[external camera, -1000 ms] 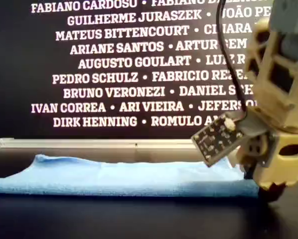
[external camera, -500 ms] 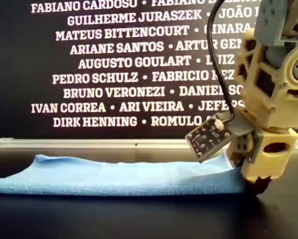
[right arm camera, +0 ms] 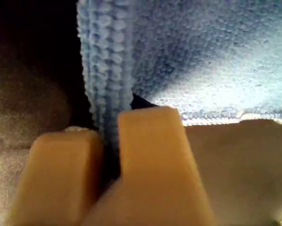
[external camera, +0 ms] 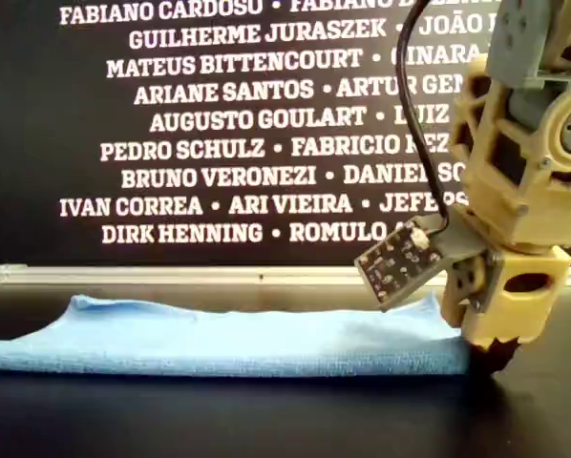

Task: Fold a cloth

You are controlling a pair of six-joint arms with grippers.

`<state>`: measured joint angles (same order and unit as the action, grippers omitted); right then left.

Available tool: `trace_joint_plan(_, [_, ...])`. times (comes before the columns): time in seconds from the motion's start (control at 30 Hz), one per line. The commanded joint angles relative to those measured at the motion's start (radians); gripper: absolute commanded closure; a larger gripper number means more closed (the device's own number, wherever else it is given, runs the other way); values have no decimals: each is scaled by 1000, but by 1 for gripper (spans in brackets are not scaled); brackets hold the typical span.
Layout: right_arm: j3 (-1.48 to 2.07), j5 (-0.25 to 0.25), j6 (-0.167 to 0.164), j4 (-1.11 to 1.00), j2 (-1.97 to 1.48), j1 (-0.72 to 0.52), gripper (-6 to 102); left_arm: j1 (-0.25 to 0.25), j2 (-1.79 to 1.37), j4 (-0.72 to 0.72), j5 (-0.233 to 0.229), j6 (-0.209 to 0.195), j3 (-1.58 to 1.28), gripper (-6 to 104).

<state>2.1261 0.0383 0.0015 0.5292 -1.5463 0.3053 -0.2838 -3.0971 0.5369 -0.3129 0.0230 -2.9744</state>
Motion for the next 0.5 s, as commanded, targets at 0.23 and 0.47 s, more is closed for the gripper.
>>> trace_joint_plan(0.23, [-158, -9, 3, -29, -25, -2, 94, 18, -12, -8, -12, 8, 17, 34])
trace_joint_plan(0.47, [-362, -9, 3, -29, -2, 54, 94, 9, -12, -9, -11, 6, 18, 34])
